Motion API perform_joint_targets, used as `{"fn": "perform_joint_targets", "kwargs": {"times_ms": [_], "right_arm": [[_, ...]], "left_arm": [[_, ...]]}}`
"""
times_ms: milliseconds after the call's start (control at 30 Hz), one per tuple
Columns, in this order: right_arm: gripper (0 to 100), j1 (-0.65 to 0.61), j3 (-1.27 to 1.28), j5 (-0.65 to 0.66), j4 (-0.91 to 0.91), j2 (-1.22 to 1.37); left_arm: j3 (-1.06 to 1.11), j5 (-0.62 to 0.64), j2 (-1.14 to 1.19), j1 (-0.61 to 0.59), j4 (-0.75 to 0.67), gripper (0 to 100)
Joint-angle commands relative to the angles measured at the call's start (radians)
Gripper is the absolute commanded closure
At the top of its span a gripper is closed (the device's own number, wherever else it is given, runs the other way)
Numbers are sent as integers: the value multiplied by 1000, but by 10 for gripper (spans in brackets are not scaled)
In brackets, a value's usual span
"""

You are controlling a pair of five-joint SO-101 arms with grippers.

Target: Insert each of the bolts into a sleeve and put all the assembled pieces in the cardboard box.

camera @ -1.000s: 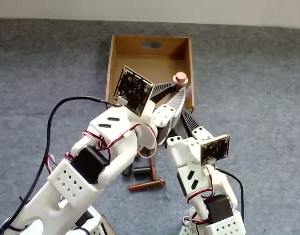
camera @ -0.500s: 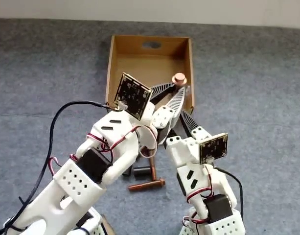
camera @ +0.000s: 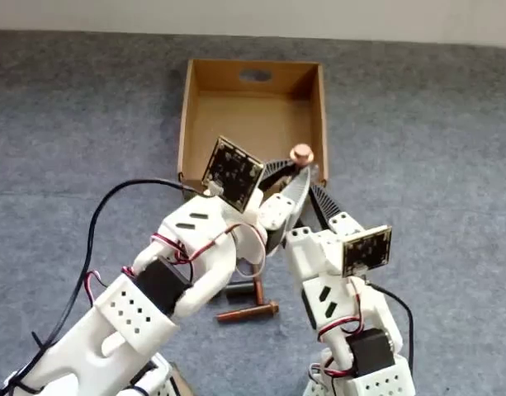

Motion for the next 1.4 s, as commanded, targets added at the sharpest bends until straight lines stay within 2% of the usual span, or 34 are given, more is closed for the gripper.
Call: {"fn": "perform_joint_targets", "kwargs": {"times_ms": [0, 133, 267, 500, 767, 867, 967, 1033, 1233, 1367], "right_arm": [[992, 24, -44, -9, -4, -15], [992, 24, -44, -9, -4, -15], [992, 24, -44, -9, -4, -15], [992, 24, -44, -9, -4, -15], [992, 24, -42, -9, -1, -15], [992, 24, -42, -9, 1, -15], [992, 24, -42, -8, 1, -15], [992, 24, -42, -8, 1, -15], [992, 24, -2, -6, 1, -15], [992, 24, 1, -6, 1, -15]], "left_arm": [[-13, 0, -42, -5, -9, 992], [-51, 0, -44, -13, 55, 992], [-127, 2, -44, -8, 230, 987], [-194, 5, -42, -13, 408, 786], [-355, 0, -42, -64, 519, 841], [-443, 0, -42, -148, 620, 889], [-506, -2, -38, -269, 724, 982], [-519, -9, -36, -371, 767, 988], [-453, -262, -35, -642, 907, 992], [-282, -338, -36, -760, 875, 992]]}}
